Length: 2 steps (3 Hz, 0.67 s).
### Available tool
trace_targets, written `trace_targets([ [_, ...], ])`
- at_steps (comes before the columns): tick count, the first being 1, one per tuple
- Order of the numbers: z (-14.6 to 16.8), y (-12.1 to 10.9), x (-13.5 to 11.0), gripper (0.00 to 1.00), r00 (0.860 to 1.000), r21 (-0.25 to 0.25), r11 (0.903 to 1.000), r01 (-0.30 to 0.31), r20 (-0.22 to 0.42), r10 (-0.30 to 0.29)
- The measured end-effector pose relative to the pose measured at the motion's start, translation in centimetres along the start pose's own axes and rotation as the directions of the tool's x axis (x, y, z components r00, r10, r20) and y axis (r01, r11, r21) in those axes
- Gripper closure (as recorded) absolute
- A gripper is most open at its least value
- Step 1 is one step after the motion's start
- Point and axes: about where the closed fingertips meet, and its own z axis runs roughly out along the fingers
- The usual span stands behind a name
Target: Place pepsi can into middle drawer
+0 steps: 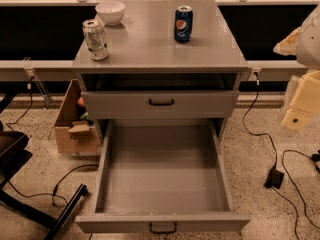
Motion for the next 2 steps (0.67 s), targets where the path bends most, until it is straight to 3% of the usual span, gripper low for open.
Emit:
trace_targets([
  [1, 0.0, 0.0, 0.0, 0.00, 1.000, 0.000, 1.0000, 0.000, 0.000, 0.000],
  [2, 1.4, -1.8, -0.9, 0.00, 0.998, 0.023, 0.9996, 0.016, 0.068, -0.018],
])
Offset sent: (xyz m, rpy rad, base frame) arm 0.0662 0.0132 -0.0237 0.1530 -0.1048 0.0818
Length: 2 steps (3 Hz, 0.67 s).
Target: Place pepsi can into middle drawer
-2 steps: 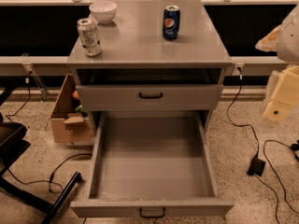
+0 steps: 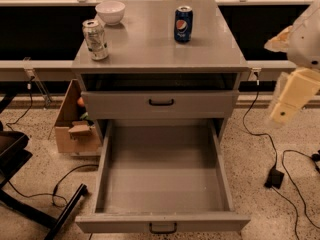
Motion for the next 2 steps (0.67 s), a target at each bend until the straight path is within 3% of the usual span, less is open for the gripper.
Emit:
trace_targets([
  [1, 2.9, -4.6, -1.2, 0.00, 0.991, 0.029, 0.9992, -0.029, 0.134, 0.025],
  [2, 6.1, -12.5, -2.9, 0.00, 0.931, 0.066, 0.9889, -0.133, 0.350, 0.102],
])
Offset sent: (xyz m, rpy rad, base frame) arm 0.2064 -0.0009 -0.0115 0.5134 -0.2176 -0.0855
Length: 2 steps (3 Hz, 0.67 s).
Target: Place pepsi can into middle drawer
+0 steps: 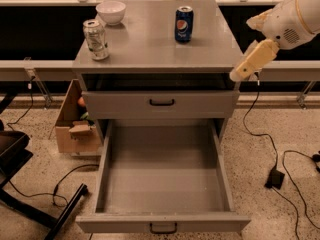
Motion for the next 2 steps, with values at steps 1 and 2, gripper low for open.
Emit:
trace_targets([
  [1, 3.0, -5.6, -1.8, 0.00, 0.981, 0.042, 0.9972, -0.061, 0.187, 0.052],
  [2, 6.7, -10.1, -3.9, 0.00, 0.922, 0.053, 0.9890, -0.138, 0.372, 0.109],
])
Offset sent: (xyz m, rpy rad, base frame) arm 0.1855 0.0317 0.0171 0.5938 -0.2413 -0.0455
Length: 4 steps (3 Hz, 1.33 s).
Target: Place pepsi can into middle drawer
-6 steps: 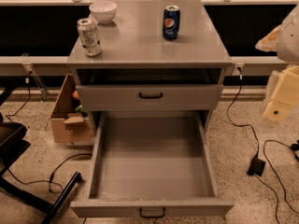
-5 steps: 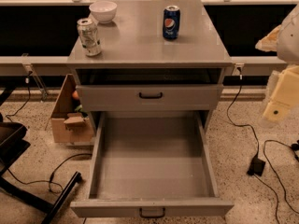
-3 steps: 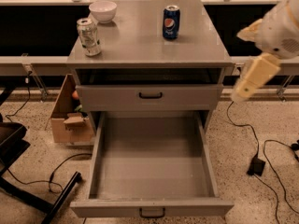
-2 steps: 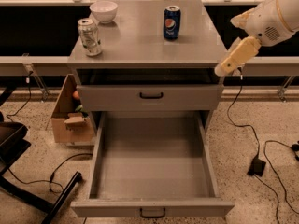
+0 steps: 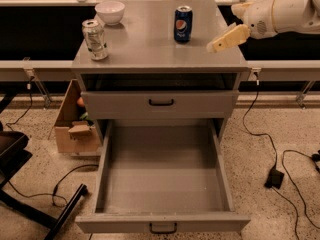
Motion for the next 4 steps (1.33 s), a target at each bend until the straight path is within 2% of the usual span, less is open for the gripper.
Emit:
trace_targets([
  [1, 0.0, 0.1, 0.0, 0.00, 1.000, -0.002, 1.0000, 0.001, -0.002, -0.001],
  [2, 4.5, -1.9, 0.2, 0.00, 0.994, 0.002, 0.9991, -0.043, 0.103, 0.042],
  [3, 9.1, -5.2, 0.7, 0.00, 0.969, 0.066, 0.9916, -0.111, 0.230, 0.093],
  [4, 14.3, -9.4, 0.3, 0.00, 0.945, 0.155, 0.9705, -0.185, 0.297, 0.133],
])
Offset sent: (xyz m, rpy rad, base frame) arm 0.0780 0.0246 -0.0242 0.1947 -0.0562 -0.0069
